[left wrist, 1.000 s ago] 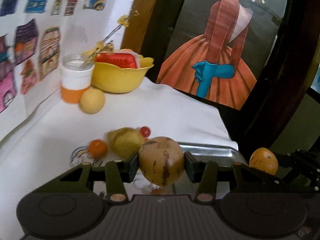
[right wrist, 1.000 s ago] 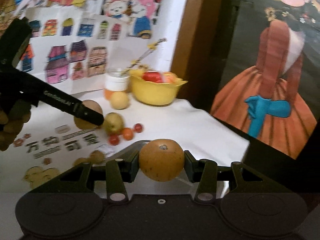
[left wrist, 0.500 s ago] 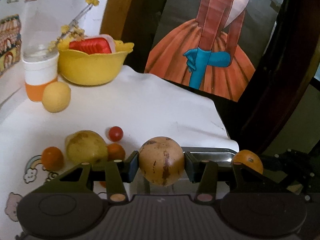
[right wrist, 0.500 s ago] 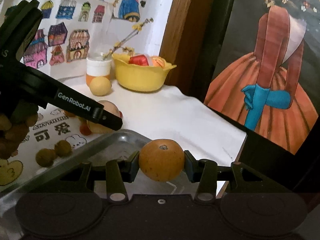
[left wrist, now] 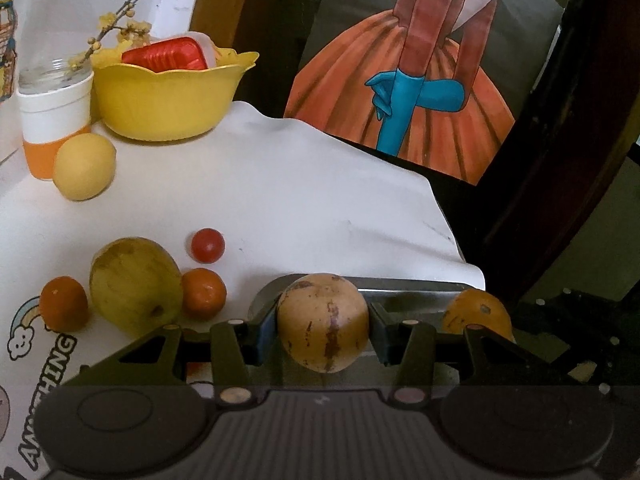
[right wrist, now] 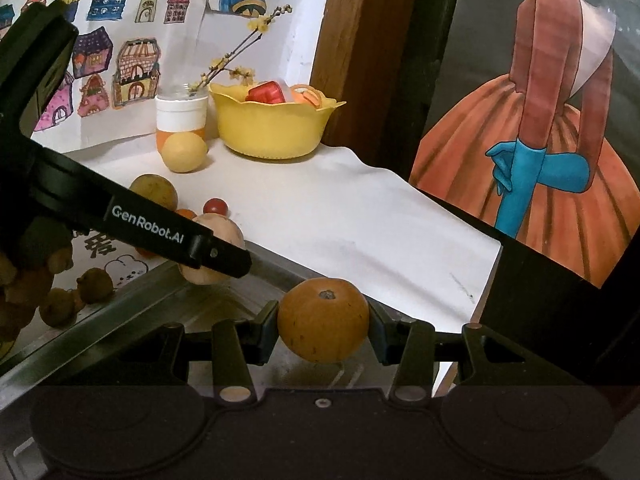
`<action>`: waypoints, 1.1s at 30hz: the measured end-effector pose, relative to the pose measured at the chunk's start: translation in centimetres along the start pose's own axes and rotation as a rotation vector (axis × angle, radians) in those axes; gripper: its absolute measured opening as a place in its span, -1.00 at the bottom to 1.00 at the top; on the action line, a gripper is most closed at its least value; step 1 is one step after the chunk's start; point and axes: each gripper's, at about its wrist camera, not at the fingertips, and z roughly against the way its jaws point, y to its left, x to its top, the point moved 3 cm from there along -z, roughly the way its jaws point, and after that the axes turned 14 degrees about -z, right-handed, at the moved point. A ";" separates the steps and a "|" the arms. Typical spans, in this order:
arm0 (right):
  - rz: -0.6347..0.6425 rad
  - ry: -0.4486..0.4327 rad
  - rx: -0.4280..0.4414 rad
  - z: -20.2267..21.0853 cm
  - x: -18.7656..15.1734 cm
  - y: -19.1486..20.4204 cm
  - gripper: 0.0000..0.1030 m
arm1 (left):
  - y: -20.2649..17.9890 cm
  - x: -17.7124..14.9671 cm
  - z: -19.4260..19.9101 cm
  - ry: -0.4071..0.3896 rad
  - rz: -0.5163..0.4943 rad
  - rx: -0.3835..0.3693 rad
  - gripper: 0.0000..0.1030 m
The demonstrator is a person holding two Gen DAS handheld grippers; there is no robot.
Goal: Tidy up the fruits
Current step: 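Carry the streaked fruit onto the metal tray with the left tool while the right tool sets the orange there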
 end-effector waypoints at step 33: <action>-0.041 -0.016 -0.006 1.1 -0.7 -0.5 0.37 | -0.7 -0.2 0.8 -0.014 0.003 -0.011 0.34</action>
